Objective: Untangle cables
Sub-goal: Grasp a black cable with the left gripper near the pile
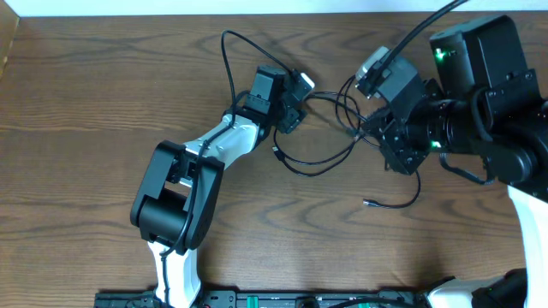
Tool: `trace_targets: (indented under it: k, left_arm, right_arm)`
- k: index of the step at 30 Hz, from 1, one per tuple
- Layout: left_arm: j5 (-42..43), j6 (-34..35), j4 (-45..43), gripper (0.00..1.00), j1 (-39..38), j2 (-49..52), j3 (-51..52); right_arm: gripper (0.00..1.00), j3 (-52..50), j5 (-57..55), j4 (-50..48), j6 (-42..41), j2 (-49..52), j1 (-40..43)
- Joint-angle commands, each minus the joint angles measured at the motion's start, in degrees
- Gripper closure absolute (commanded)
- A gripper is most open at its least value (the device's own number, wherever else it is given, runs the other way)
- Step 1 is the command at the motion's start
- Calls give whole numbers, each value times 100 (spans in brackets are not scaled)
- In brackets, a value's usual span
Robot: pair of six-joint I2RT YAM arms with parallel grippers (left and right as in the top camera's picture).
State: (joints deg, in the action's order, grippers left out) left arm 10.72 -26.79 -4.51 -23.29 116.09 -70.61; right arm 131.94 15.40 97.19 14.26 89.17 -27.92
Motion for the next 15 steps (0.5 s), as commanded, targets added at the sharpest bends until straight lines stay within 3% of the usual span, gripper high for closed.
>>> trace_targets:
  k: [1, 8, 10, 11, 15]
  left_arm:
    - [2, 160, 33, 27, 138, 291, -17]
    - [603, 160, 105, 27, 140, 776, -15]
    - [605, 160, 140, 33, 136, 874, -15]
    - [625, 160, 186, 93, 136, 898, -15]
    - [623, 160, 345, 93, 136, 894, -17]
  right_arm:
    - [99, 28, 0, 13, -59, -90, -136]
    - [99, 28, -2, 13, -205, -90, -142]
    - [99, 28, -2, 13, -205, -90, -142]
    - [99, 28, -2, 13, -225, -90, -142]
    - [99, 28, 0, 13, -315, -90, -144]
